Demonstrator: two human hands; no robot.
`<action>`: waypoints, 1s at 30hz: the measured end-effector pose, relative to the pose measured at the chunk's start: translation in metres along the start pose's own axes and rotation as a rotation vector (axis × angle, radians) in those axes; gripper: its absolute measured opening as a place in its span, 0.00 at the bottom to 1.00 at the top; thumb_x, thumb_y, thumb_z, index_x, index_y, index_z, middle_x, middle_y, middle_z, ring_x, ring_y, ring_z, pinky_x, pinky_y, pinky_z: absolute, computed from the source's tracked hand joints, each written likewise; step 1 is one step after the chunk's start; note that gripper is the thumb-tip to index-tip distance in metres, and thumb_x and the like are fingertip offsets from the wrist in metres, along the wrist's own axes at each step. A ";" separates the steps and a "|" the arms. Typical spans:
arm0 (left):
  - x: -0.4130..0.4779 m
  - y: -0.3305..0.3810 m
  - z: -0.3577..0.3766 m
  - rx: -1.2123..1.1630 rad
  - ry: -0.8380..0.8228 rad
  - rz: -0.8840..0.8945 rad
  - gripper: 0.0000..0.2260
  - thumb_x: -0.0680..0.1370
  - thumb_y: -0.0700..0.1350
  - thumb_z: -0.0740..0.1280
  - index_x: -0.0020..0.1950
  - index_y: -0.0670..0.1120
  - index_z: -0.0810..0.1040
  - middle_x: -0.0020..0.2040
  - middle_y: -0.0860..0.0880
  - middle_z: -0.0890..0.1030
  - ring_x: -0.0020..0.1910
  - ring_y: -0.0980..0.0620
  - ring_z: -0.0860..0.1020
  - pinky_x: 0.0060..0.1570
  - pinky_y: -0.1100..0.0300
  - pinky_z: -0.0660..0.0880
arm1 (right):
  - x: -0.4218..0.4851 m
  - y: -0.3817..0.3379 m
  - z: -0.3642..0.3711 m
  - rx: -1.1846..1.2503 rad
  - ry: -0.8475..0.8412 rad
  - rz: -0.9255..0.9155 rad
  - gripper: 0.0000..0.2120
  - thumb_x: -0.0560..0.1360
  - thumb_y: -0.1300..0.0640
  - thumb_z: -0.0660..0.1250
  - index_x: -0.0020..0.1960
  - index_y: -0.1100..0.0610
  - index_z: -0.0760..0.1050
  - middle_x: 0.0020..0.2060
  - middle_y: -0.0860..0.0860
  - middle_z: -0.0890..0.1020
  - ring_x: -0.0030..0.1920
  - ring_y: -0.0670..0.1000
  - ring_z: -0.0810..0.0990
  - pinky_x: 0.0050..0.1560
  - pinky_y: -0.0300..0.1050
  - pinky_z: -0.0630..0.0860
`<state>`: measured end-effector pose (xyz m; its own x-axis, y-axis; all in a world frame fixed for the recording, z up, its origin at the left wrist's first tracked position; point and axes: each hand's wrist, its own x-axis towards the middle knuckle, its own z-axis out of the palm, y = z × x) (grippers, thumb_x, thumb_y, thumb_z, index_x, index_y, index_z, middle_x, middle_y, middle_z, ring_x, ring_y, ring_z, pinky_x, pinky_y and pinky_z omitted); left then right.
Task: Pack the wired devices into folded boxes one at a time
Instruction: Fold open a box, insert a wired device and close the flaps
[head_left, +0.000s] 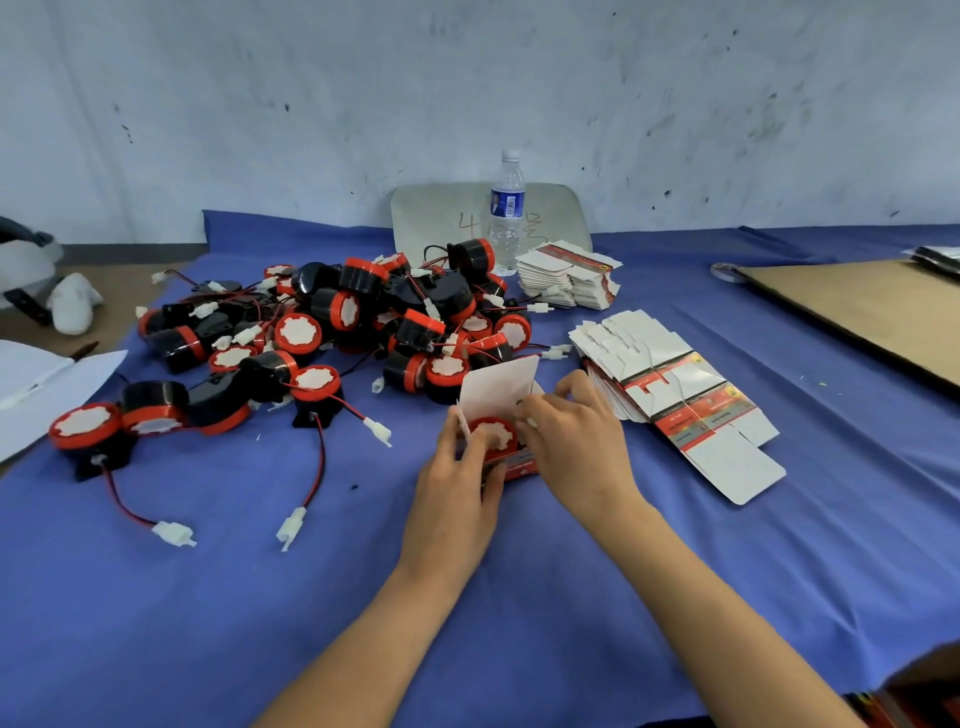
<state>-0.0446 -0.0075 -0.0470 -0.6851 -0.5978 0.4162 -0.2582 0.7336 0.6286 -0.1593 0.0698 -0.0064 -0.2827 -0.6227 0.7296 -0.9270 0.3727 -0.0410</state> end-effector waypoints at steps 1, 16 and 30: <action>0.000 0.001 0.000 0.037 -0.010 -0.010 0.13 0.81 0.47 0.63 0.66 0.50 0.73 0.78 0.45 0.59 0.60 0.42 0.76 0.53 0.52 0.76 | 0.003 -0.001 -0.001 -0.112 -0.082 -0.019 0.12 0.57 0.66 0.80 0.31 0.58 0.78 0.25 0.48 0.78 0.38 0.57 0.79 0.34 0.45 0.74; 0.000 0.000 0.000 0.301 -0.046 -0.037 0.15 0.83 0.52 0.57 0.70 0.54 0.70 0.79 0.45 0.56 0.64 0.45 0.71 0.51 0.53 0.73 | 0.025 0.008 -0.003 -0.013 -0.882 0.077 0.19 0.82 0.52 0.49 0.46 0.58 0.77 0.61 0.52 0.68 0.62 0.54 0.61 0.73 0.52 0.49; -0.001 -0.001 0.001 0.300 -0.038 -0.042 0.15 0.83 0.51 0.58 0.69 0.52 0.71 0.78 0.47 0.59 0.60 0.45 0.74 0.47 0.53 0.75 | -0.015 0.007 -0.014 -0.085 -0.453 -0.021 0.12 0.72 0.61 0.65 0.54 0.56 0.82 0.60 0.50 0.77 0.68 0.59 0.69 0.71 0.67 0.49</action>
<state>-0.0445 -0.0074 -0.0486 -0.6932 -0.6211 0.3657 -0.4725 0.7747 0.4202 -0.1578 0.0914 -0.0086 -0.3605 -0.8616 0.3572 -0.9156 0.4001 0.0411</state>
